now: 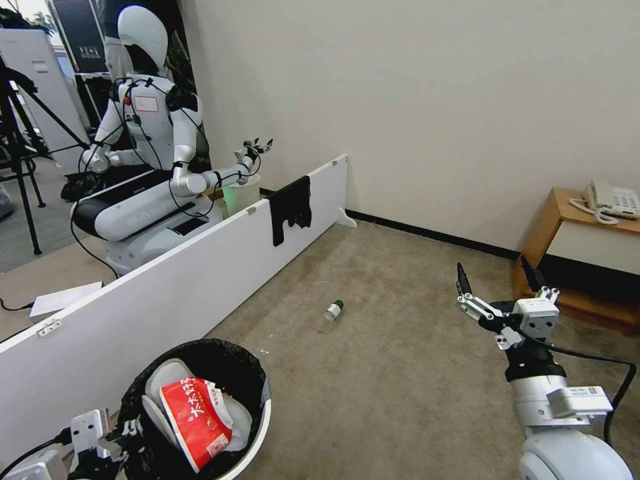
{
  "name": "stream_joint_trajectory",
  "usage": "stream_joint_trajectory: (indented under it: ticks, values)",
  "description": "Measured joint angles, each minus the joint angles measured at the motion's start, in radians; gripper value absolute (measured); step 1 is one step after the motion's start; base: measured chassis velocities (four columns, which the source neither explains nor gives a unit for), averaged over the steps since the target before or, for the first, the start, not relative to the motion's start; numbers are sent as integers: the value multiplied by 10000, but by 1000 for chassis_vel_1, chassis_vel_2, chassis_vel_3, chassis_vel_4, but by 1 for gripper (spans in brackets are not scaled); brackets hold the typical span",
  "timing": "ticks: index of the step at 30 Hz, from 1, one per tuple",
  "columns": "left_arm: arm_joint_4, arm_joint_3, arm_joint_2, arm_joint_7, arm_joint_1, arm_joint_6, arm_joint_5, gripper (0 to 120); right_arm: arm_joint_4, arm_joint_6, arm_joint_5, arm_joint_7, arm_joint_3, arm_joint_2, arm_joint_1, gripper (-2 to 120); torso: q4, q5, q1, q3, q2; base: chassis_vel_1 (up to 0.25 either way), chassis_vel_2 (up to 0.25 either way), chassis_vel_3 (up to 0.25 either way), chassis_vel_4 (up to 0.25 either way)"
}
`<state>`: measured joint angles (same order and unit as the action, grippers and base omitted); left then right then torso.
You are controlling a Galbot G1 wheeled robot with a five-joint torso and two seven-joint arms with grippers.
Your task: Pick up the trash bin, then pick up the garbage from the floor and place it into the trash bin.
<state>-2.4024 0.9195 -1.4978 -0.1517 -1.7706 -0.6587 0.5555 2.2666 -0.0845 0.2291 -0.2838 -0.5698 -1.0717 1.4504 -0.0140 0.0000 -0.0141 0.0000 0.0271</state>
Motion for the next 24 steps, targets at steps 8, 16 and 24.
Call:
stream_joint_trajectory:
  ticks: [8, 16, 24]
  values:
    - [-42, 34, 36, -40, -44, -11, 49, 2, -11, -23, -30, 23, 9, -69, 21, 100, 0, -1, 1, -1, 0, -56, 54, 58, -50]
    - [-26, 59, 60, -51, -20, -12, 70, 2, -74, -36, -46, 33, 11, -93, -7, 100, 2, 6, 0, 1, -1, -175, 182, 195, -186]
    - [54, 59, 69, -52, 38, -14, 83, 2, -189, -78, -91, 36, 42, -98, -66, 100, 2, 0, -2, 2, -2, -239, 246, 245, -257]
